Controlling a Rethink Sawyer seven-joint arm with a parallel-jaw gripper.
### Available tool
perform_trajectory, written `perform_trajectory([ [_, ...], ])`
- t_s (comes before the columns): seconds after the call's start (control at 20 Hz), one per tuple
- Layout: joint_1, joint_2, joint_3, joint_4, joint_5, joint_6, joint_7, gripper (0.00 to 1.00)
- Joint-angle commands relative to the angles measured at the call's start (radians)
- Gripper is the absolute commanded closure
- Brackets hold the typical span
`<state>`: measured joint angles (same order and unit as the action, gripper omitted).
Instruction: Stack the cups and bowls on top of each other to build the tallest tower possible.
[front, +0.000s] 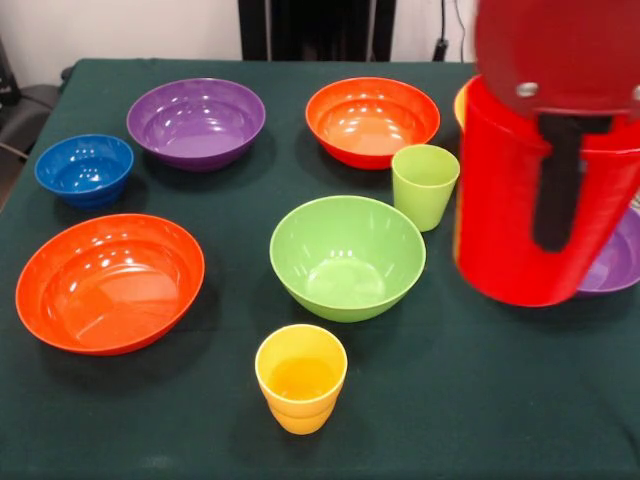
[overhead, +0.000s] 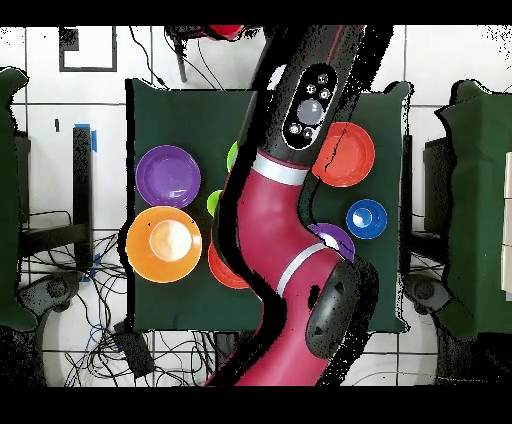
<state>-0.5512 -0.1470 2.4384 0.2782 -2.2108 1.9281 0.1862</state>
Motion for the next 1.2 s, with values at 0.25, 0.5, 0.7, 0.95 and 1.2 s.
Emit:
perform_trajectory([
  [0.25,-0.021,-0.016,-0.285,-0.057,0.037,0.079,0.072,1.00],
  [0.5,-0.011,-0.012,-0.282,-0.086,0.011,0.043,0.042,1.00],
  [0.7,0.002,-0.007,-0.239,-0.118,-0.055,0.020,0.009,1.00],
  [0.95,0.006,0.002,-0.177,-0.145,-0.131,0.007,-0.016,1.00],
  [1.2,-0.003,0.013,-0.105,-0.163,-0.215,0.002,-0.048,1.00],
])
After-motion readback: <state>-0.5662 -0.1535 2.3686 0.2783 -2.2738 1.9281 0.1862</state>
